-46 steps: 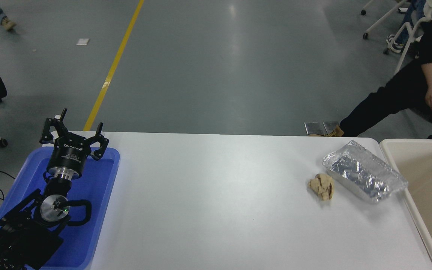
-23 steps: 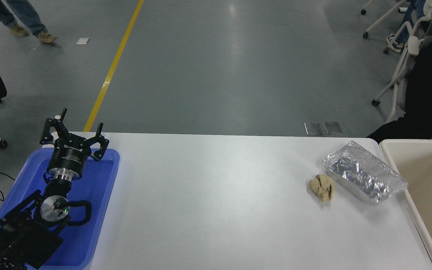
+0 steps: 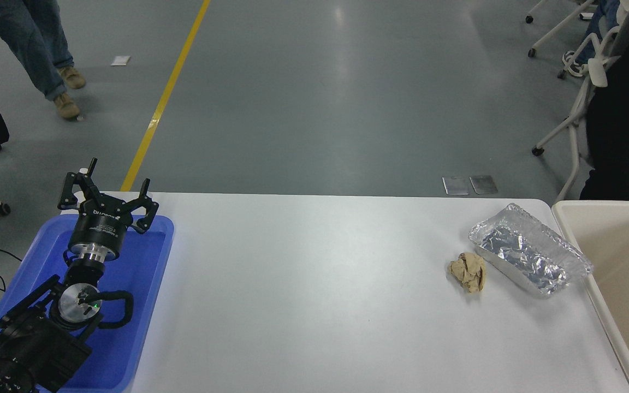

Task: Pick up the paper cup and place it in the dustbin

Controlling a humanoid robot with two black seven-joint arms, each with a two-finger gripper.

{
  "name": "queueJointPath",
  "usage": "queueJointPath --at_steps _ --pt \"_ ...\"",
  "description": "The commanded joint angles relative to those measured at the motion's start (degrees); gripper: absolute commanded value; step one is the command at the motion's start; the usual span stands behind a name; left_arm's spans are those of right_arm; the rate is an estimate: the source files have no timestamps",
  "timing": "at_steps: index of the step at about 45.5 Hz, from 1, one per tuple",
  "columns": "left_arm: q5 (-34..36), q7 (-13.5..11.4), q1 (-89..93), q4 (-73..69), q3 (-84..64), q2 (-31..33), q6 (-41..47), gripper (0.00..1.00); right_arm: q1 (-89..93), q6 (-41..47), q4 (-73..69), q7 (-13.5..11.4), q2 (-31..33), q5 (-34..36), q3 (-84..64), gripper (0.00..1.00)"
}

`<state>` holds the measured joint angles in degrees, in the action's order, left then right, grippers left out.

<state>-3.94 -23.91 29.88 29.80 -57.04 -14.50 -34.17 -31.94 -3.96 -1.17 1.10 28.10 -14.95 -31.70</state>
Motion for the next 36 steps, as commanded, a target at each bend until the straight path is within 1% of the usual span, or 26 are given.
queueJointPath --at_steps 1,4,5,7,8,9,11,14,15,36 --pt "-0.01 -0.08 0.0 0.0 0.0 0.0 -0.02 1.0 1.44 -1.22 0.12 -0.13 -1.12 0.63 1.02 0.0" --pt "0.07 -0.08 0.0 0.0 0.0 0.0 -0.02 1.0 1.44 -1.31 0.12 -0.13 -1.12 0.72 1.29 0.0" --pt "-0.01 -0.08 0.0 0.0 0.0 0.0 -0.02 1.0 1.44 -1.49 0.12 -0.13 -1.12 0.8 1.55 0.04" --pt "-0.01 -0.08 0.0 0.0 0.0 0.0 -0.02 1.0 1.44 -2.19 0.03 -0.05 -1.03 0.8 2.16 0.33" --pt "-0.01 0.0 0.0 0.0 0.0 0.0 -0.02 1.0 1.44 -2.54 0.12 -0.05 -1.12 0.89 2.34 0.44" --pt "-0.01 -0.08 0.0 0.0 0.0 0.0 0.06 1.0 1.44 -2.89 0.03 -0.05 -1.12 0.98 2.52 0.54" --pt "-0.01 -0.08 0.0 0.0 0.0 0.0 -0.02 1.0 1.44 -3.24 0.03 -0.05 -1.03 1.24 2.61 0.7" --pt "0.07 0.0 0.0 0.0 0.0 0.0 0.06 1.0 1.44 -3.6 0.03 -0.05 -1.12 1.33 2.52 0.98" --pt "-0.01 -0.08 0.0 0.0 0.0 0.0 -0.02 1.0 1.35 -3.6 0.03 -0.05 -1.12 1.33 2.52 1.0" --pt "-0.01 0.0 0.0 0.0 0.0 0.0 -0.02 1.0 -0.49 -3.16 -0.58 0.04 -1.21 1.33 2.25 1.0"
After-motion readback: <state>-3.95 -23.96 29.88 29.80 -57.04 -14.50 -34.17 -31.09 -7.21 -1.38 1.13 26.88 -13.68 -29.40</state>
